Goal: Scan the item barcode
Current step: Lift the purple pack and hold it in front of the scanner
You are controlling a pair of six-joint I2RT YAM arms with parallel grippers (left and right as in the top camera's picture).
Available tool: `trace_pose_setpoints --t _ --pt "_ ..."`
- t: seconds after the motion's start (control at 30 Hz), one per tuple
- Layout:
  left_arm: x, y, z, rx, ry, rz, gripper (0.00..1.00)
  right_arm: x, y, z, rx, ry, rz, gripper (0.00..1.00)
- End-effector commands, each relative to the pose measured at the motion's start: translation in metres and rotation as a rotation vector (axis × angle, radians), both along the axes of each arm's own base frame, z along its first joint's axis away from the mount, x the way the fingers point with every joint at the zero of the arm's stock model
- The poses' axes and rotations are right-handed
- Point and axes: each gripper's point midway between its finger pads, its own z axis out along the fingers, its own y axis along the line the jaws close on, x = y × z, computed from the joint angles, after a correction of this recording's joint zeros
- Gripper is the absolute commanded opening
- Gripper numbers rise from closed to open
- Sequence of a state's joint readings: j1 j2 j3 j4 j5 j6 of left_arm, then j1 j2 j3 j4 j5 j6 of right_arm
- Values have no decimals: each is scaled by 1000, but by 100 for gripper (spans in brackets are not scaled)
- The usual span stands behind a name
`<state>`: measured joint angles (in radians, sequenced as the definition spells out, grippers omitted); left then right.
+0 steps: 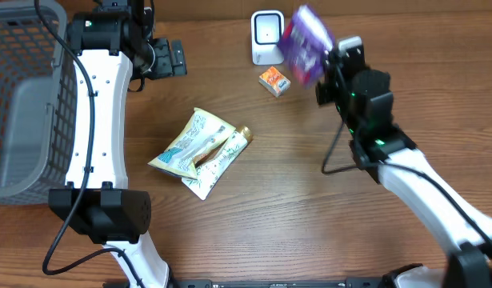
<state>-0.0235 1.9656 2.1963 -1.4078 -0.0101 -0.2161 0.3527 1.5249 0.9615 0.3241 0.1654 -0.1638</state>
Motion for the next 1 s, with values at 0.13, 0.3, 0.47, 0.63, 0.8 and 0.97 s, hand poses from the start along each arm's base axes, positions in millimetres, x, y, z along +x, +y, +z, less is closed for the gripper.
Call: trace_pose_setpoints --t 0.13,0.3,0.47,0.63,0.8,0.97 --pt "-1 3 13 -17 -36 21 100 52 -12 -8 -641 -229 -199 4" --pt "-1 3 13 -17 -36 21 100 81 0 -3 -771 -315 -215 4" --pt "-1 3 13 -17 -35 21 100 116 25 -4 -850 -366 -163 4" --pt "-1 3 13 -17 -35 21 100 139 44 -27 -996 -395 -97 4" --pt "-2 3 13 -15 -32 21 100 153 54 -55 -1131 -405 -62 4" --pt "-2 3 13 -14 -30 22 100 156 53 -77 -1145 -375 -45 4"
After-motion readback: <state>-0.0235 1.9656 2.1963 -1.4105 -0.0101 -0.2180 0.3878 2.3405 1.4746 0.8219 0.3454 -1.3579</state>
